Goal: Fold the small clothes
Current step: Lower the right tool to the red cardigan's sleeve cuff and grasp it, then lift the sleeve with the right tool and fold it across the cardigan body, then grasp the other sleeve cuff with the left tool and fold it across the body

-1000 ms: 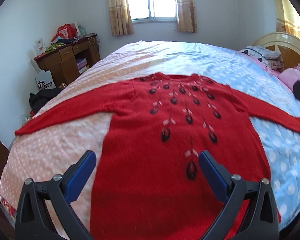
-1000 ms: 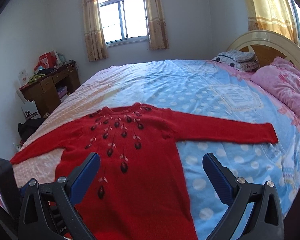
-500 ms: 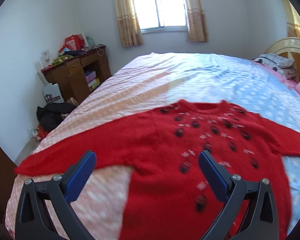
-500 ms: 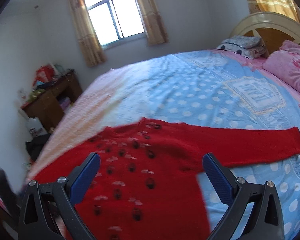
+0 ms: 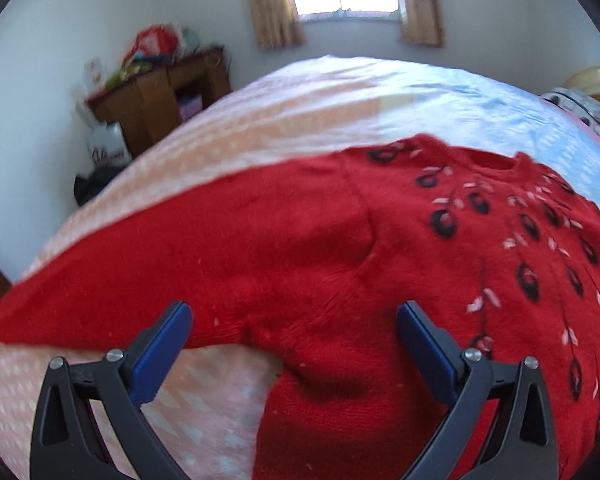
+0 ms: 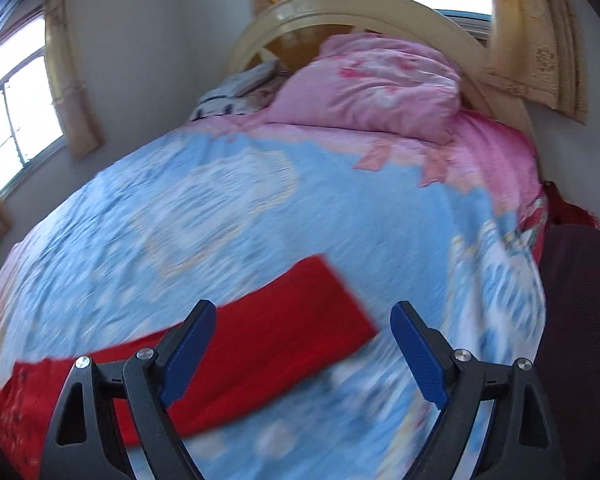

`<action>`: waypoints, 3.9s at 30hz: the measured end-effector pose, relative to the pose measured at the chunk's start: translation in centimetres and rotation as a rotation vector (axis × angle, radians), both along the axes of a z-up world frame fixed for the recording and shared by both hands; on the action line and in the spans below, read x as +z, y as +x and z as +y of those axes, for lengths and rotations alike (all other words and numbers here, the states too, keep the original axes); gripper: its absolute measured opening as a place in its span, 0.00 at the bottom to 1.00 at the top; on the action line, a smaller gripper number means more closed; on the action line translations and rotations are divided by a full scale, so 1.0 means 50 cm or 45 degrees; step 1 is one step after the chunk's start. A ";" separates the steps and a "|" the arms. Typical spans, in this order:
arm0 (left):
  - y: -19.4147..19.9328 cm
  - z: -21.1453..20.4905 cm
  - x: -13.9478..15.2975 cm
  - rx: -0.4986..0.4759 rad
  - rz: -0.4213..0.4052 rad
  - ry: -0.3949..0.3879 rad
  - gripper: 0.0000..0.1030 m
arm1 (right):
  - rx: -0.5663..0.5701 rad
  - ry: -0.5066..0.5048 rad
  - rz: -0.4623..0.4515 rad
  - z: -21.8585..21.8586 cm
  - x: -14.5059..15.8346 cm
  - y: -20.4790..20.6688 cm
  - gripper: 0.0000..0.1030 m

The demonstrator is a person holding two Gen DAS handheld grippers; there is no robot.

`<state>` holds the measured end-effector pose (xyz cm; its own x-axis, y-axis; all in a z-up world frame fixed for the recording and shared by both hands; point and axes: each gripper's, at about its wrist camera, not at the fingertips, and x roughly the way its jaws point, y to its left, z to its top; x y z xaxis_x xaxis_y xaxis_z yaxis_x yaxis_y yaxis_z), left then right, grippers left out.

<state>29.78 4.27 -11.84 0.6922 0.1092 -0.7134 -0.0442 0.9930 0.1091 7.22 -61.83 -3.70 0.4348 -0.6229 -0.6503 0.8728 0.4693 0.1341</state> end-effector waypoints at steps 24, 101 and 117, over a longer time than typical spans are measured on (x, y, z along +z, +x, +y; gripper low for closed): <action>-0.006 0.030 -0.010 -0.033 -0.036 -0.178 1.00 | 0.387 0.161 -0.075 0.126 0.081 0.129 0.09; -0.061 0.148 0.037 0.188 -0.086 -0.233 1.00 | 1.376 -0.062 0.090 0.799 -0.180 0.458 0.69; -0.129 0.697 0.015 0.997 -0.234 -0.608 0.76 | 1.384 -0.033 0.071 0.786 -0.178 0.452 0.71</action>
<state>23.31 39.10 -11.10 0.6517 0.3157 -0.6896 -0.6956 0.6112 -0.3775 29.81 -22.54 -12.62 0.7319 0.0634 -0.6785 -0.0065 0.9963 0.0861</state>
